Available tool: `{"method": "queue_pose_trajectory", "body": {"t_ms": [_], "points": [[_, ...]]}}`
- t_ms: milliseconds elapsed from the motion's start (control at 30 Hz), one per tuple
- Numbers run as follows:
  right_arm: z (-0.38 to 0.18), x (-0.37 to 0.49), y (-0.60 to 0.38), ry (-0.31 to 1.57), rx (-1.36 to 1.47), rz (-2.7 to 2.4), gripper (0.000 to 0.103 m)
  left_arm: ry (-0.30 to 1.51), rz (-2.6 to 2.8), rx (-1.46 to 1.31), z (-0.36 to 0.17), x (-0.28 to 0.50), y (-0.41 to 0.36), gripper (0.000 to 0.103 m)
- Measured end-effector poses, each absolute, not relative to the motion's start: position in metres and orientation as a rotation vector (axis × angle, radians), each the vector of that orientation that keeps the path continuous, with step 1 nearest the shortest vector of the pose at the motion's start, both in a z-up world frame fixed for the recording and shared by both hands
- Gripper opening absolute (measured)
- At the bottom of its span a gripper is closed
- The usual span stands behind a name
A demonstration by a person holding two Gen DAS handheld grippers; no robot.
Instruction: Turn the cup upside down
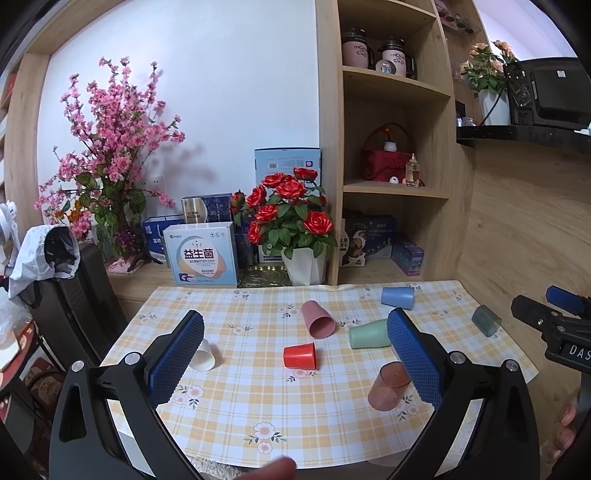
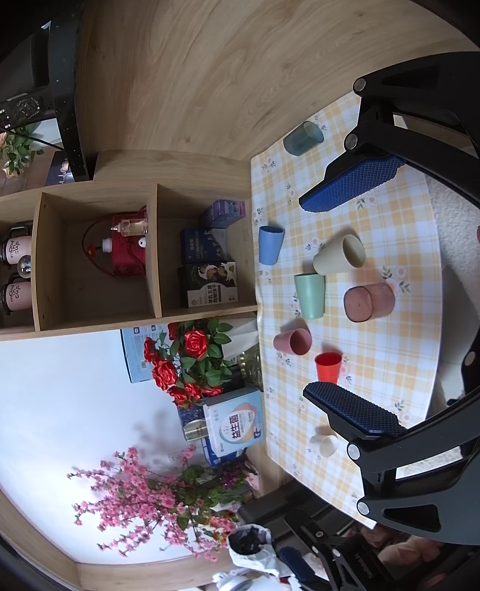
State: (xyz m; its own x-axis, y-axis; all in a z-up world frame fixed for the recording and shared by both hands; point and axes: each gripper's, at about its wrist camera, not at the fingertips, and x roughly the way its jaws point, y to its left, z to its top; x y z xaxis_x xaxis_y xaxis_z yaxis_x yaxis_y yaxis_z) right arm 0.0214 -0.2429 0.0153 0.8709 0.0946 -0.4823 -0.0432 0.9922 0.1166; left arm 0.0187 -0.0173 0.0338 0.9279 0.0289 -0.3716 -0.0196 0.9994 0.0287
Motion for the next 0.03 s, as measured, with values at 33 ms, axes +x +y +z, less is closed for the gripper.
{"method": "queue_pose_trajectory", "body": {"t_ms": [33], "points": [[0.0151,0.0214,-0.2427,0.510,0.104,0.071,0.090,0.378,0.032,0.024,0.0343,0.0182,-0.0167,0.097]]}}
